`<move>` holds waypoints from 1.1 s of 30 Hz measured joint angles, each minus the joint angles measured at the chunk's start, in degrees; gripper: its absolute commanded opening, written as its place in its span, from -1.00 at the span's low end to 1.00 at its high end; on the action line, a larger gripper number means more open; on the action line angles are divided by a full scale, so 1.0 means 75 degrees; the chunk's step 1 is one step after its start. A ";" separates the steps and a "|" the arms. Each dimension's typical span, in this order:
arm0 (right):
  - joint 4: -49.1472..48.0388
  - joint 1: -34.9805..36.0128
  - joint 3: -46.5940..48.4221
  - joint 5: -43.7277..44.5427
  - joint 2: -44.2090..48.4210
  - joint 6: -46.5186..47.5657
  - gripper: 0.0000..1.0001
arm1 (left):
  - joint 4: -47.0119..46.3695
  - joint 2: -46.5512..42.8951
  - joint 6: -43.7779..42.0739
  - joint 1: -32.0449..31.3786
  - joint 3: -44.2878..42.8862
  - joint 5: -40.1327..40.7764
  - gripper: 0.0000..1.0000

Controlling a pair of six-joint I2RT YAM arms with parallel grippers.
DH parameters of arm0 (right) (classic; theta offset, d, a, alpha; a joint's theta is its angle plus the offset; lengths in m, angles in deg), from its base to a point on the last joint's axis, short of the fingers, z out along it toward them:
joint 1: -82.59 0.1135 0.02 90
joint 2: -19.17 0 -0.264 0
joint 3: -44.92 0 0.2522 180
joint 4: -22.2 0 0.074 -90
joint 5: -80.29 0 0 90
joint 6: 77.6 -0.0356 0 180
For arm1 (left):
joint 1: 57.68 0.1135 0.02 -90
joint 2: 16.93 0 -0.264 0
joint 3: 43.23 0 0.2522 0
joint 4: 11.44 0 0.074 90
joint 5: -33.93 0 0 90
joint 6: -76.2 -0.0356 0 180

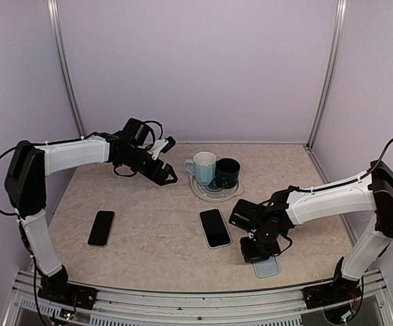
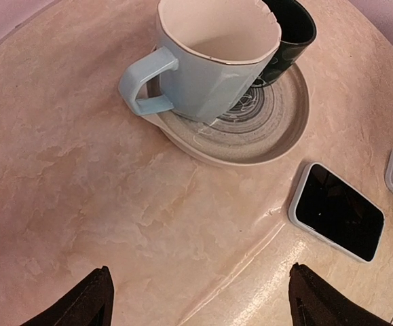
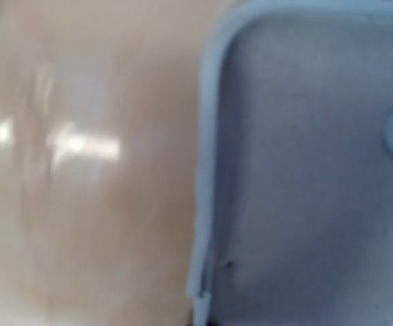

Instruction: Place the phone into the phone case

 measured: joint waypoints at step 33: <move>-0.1180 -0.1279 0.2040 0.0697 -0.1708 0.2480 -0.77 | 0.1049 -0.0527 -0.1609 0.0801 0.0207 0.2416 0.71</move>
